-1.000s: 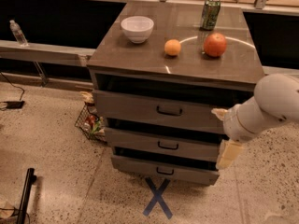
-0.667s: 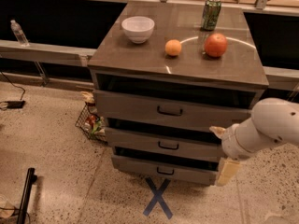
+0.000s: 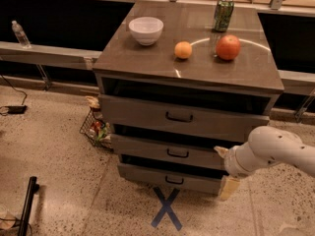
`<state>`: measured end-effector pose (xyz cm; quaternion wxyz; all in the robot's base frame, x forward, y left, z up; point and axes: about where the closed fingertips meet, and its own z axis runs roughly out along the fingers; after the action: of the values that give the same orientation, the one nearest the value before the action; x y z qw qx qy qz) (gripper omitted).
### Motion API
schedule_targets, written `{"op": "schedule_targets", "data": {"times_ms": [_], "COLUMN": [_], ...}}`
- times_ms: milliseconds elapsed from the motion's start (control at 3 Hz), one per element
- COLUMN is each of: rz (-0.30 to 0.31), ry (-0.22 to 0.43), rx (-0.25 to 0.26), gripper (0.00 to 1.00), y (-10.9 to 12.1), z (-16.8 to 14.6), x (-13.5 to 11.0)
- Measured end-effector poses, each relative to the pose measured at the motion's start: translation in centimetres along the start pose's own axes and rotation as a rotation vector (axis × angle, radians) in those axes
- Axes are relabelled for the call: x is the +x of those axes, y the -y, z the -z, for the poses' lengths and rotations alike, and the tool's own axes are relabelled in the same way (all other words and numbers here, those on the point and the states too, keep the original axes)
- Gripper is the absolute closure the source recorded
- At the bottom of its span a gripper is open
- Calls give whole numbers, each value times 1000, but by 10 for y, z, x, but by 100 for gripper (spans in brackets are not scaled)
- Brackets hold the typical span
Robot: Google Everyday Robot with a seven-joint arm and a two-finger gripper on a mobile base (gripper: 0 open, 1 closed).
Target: Open middle drawer
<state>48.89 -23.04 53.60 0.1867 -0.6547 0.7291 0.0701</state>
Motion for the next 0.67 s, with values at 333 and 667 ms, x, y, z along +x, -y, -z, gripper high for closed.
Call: {"op": "schedule_targets", "data": {"times_ms": [333, 667], "rz": [-6, -6], "ry": [4, 4], "rx": [-18, -17], "gripper": [0, 0], "y": [-5, -5], "z": [-11, -10], "x": [3, 3]}}
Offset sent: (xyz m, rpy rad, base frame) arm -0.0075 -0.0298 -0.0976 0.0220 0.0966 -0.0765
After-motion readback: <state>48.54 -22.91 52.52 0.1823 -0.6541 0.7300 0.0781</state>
